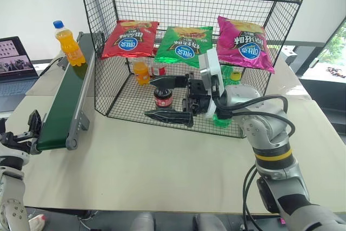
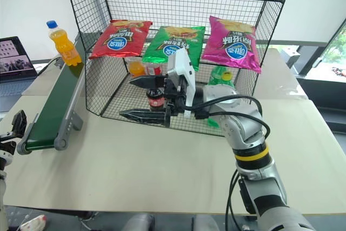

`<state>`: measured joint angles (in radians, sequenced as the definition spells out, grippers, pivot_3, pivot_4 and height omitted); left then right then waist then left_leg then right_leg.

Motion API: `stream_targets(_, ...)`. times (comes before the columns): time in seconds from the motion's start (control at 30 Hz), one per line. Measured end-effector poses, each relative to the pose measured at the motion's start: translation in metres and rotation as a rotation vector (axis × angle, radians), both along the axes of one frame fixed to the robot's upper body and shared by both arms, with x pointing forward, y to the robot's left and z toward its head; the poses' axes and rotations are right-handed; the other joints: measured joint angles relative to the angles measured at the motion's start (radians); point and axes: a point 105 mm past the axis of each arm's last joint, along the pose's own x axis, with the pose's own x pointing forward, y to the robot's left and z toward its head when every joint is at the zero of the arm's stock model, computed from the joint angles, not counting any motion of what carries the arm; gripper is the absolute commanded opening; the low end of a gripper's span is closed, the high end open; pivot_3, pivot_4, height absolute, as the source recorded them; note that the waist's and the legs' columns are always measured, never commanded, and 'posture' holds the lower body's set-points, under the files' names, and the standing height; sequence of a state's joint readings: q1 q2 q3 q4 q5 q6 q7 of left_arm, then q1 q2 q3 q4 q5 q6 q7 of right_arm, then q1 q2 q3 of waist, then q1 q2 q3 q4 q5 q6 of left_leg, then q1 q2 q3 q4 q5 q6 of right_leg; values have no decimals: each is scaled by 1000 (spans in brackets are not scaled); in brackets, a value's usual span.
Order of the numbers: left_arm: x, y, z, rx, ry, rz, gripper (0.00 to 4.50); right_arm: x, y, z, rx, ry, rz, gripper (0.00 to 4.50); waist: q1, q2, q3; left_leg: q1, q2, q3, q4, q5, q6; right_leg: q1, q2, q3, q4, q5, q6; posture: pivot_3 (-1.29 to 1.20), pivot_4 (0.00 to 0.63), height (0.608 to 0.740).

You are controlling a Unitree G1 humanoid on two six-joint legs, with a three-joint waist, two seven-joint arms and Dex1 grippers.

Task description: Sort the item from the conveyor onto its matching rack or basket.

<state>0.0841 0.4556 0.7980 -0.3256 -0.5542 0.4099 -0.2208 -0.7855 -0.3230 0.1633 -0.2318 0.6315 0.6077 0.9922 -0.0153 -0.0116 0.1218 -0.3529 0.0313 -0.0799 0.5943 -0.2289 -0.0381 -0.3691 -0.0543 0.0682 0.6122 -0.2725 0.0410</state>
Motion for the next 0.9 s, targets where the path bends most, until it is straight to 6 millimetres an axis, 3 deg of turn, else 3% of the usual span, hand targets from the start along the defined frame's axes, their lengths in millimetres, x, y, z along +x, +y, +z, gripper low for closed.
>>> stream_targets(0.5, 20, -1, -6, 17, 35, -82, 4479, -8, 5, 0, 0, -7, 51, 4500, -3, 0, 0, 0, 1, 0, -1, 0, 0, -1, 0, 0, 1, 0, 0, 0, 150, 738)
stream_targets(0.9, 33, 1, 3, 39, 7, -96, 4479, -5, 4, 1, 4, -5, 25, 4500, -4, 0, 0, 0, 1, 0, -2, 0, 0, -2, 0, 0, 1, 0, 0, 0, 150, 738)
